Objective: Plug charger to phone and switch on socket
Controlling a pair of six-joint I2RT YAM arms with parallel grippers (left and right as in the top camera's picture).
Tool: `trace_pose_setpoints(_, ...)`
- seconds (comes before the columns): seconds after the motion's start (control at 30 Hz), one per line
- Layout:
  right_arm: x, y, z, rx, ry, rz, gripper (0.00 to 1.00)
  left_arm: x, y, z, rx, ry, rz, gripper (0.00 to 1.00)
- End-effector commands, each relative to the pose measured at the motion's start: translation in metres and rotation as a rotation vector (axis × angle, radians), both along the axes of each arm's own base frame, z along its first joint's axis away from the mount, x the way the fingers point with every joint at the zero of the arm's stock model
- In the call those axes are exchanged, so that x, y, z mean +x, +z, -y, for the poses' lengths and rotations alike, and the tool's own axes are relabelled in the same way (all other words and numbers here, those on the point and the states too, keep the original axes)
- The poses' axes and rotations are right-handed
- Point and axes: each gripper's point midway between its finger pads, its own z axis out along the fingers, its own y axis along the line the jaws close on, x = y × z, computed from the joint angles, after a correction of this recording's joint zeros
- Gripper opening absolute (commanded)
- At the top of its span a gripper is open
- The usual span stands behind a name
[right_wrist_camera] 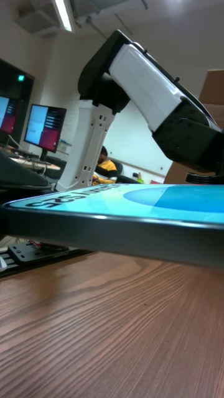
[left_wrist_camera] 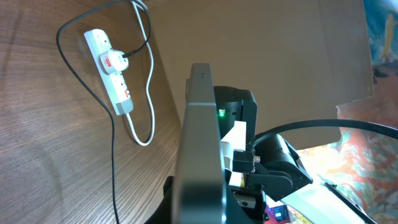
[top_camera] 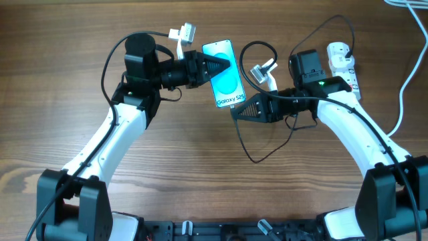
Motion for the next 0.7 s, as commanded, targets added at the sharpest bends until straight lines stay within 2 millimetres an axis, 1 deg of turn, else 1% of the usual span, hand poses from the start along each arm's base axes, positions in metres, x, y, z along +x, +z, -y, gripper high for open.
trace_pose_setpoints(0.0,-0.003,0.006,0.000,0.002,0.000,0.014,0.04,-0.006,0.016,0.003,-0.011,-0.028,0.063,0.04)
trace_pose_setpoints(0.2,-0.001,0.007,0.000,0.002,-0.002,0.016,0.04,-0.007,0.016,0.005,-0.011,-0.034,0.062,0.04)
trace_pose_setpoints(0.33,0.003,0.008,-0.001,0.002,-0.005,0.019,0.04,-0.013,0.016,0.010,-0.013,-0.058,0.062,0.04)
trace_pose_setpoints(0.5,0.005,0.009,-0.002,0.005,-0.006,0.035,0.04,-0.017,0.017,0.012,-0.018,-0.081,0.061,0.04)
trace_pose_setpoints(0.67,0.008,0.004,-0.002,-0.024,-0.021,0.047,0.04,-0.033,0.019,0.014,-0.029,-0.178,0.114,0.04)
